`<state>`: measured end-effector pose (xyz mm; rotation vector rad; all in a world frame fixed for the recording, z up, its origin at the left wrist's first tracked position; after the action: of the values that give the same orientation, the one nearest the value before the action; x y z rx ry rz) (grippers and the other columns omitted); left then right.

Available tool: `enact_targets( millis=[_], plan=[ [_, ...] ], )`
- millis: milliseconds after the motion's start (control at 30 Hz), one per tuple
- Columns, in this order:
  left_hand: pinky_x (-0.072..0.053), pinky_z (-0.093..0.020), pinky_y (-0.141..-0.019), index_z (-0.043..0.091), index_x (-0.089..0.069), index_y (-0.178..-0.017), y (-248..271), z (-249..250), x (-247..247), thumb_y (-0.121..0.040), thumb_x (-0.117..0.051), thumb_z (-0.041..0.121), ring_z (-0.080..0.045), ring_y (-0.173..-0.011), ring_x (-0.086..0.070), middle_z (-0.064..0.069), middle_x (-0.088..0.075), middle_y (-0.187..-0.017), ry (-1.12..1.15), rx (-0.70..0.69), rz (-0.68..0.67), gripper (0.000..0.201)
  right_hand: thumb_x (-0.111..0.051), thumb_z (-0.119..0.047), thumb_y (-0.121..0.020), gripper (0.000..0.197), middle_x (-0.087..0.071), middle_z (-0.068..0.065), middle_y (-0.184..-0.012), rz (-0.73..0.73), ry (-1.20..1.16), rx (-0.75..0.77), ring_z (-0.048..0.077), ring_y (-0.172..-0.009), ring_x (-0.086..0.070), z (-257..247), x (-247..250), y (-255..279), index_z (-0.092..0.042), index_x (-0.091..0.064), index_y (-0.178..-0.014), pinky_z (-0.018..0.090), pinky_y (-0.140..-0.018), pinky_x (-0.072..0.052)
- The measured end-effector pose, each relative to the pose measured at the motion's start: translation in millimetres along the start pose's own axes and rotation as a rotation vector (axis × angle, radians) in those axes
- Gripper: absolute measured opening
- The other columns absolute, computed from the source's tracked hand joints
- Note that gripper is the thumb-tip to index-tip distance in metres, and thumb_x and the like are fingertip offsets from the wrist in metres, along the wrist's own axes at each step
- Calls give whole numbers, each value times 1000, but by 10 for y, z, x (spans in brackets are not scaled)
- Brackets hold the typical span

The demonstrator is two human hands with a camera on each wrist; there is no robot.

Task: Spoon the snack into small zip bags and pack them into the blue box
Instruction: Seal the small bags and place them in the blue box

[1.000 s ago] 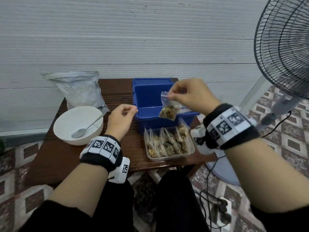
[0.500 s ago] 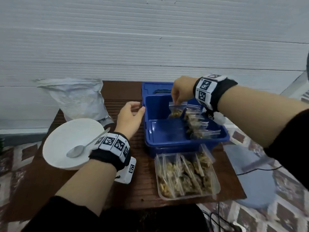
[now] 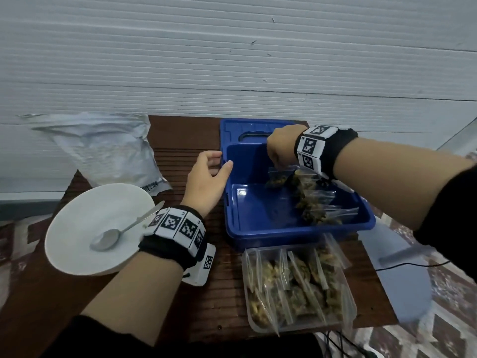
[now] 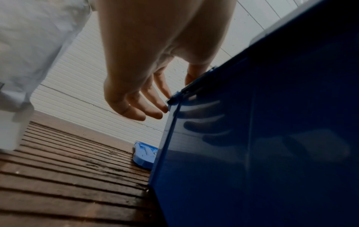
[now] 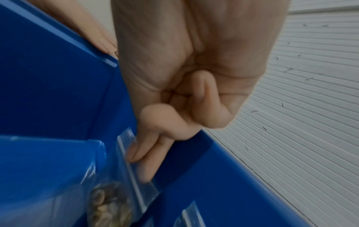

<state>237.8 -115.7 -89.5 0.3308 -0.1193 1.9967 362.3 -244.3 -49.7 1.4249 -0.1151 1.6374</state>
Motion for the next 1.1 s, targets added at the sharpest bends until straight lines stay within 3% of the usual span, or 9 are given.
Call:
enact_targets(
  millis=[100,200,333,567,667,767,900,1033,1100],
  plan=[
    [-50,-32,-93,22,-49,-123,6,-8,-7,-94,-60,32,-12,-107,-57,4,-56,-121,7,6,3,33,-64,-9,-74,15,-71,3,-82,-64,-63,10,22,-66,-60,33,-1,-3,-21,-70,-69,23,-51,-42],
    [-50,-35,-95,23,-50,-123,6,-21,-12,-94,-60,32,-13,-109,-58,2,-57,-124,20,17,7,32,-65,-12,-79,12,-70,4,-91,-13,-23,11,25,-72,-62,4,3,-21,-22,-71,-78,28,-58,-47],
    [-51,-39,-95,27,-48,-119,17,-25,-18,-95,-59,32,-15,-109,-59,1,-58,-122,34,25,5,27,-63,-17,-85,17,-64,6,-105,31,76,5,26,-78,-58,-60,14,-5,-18,-71,-100,29,-63,-45],
    [-49,-35,-95,23,-49,-125,56,29,-18,-96,-57,31,-14,-111,-57,2,-57,-122,10,30,4,31,-65,-17,-84,15,-69,9,-99,74,19,12,29,-90,-65,18,181,121,-15,-73,-97,27,-61,-42],
    [-47,-27,-91,18,-47,-133,100,59,-24,-97,-56,31,-11,-109,-56,3,-55,-124,-11,25,-2,40,-68,-20,-83,15,-71,6,-96,100,-21,24,28,-88,-65,23,224,204,-17,-74,-96,26,-58,-42],
    [-47,-27,-90,17,-45,-136,179,94,-26,-96,-56,31,-13,-110,-55,1,-55,-129,-54,22,-18,44,-70,-25,-83,17,-70,-2,-94,102,-75,15,21,-83,-64,19,281,364,-22,-74,-100,23,-55,-42],
    [-45,-30,-96,14,-45,-137,345,172,-10,-95,-59,31,-16,-117,-53,-3,-51,-135,-130,-9,-22,47,-68,-25,-85,12,-56,-14,-69,173,-254,-1,4,-53,-50,1,404,775,-21,-72,-96,19,-50,-39],
    [-40,-44,-106,14,-48,-135,597,238,12,-92,-62,35,-23,-125,-47,-5,-51,-135,-280,-58,22,49,-70,-34,-83,17,-68,-7,-74,228,-400,-36,9,-67,-60,-90,343,1280,-18,-74,-83,22,-56,-42],
    [-37,-46,-108,18,-50,-133,753,266,-8,-90,-61,40,-26,-127,-45,-4,-52,-134,-356,-73,30,49,-69,-34,-84,21,-67,-1,-73,226,-430,-81,15,-69,-59,-135,196,1536,-14,-71,-77,24,-58,-44]
  ],
)
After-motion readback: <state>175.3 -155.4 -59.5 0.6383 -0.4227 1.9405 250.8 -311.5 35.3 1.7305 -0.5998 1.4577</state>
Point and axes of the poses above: each hand's wrist, its own y-axis away from the middle knuckle, its own x-axis out of the back of the hand, z = x × y, the point moved 7 cm from there along -y, towards the middle knuckle
